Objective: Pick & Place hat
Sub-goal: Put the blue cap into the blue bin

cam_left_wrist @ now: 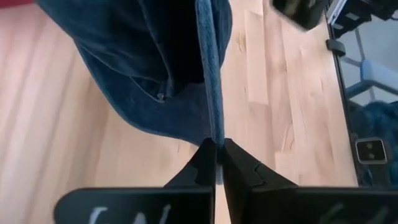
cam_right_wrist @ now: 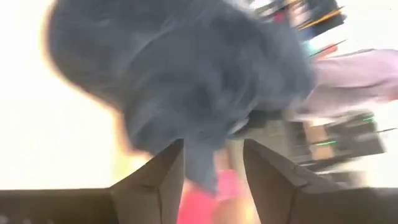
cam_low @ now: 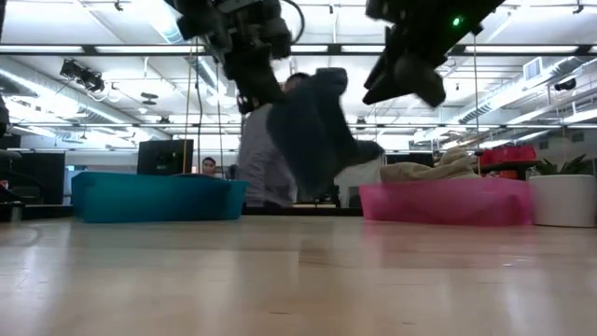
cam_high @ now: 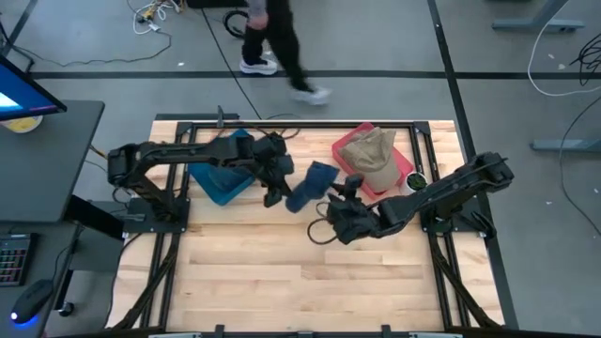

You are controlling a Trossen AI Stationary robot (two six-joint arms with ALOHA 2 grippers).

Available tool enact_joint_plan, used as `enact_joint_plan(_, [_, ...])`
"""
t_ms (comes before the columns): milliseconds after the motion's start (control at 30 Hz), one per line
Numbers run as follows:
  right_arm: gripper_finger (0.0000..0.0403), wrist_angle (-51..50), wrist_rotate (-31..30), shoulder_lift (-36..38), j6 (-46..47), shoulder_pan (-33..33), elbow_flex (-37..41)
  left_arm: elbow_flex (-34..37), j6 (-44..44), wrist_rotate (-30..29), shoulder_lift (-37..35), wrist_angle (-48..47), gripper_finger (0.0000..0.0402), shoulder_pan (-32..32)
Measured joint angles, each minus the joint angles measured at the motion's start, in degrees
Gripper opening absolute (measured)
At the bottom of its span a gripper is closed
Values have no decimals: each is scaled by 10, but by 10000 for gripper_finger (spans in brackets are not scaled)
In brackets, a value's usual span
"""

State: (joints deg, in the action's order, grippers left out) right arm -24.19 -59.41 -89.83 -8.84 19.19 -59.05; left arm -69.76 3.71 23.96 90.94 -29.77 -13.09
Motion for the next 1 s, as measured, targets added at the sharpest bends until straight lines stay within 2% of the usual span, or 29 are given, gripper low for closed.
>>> enact_joint_plan(67, [166,-22,68,25,60,-10,0,0,-14,0,-20,-23,11,-5])
enact_joint_plan(167, [166,15,177,48,114,-36,0,0,-28,-2,-42,-43,7,-7])
enact_joint_plan(367, [166,105,363,42,126,-91,0,0,-30,-2,-72,-48,12,-7])
enact_joint_plan(667, [166,195,363,12,66,-129,0,0,-31,-4,-75,-57,12,-8])
enact_joint_plan(767, [155,205,364,5,47,-136,0,0,-31,-5,-75,-58,14,-8])
enact_joint_plan(867, [120,205,365,3,39,-141,0,0,-31,-5,-75,-61,13,-10])
enact_joint_plan(1000, [42,204,373,2,38,-148,0,0,-30,-13,-75,-61,19,-10])
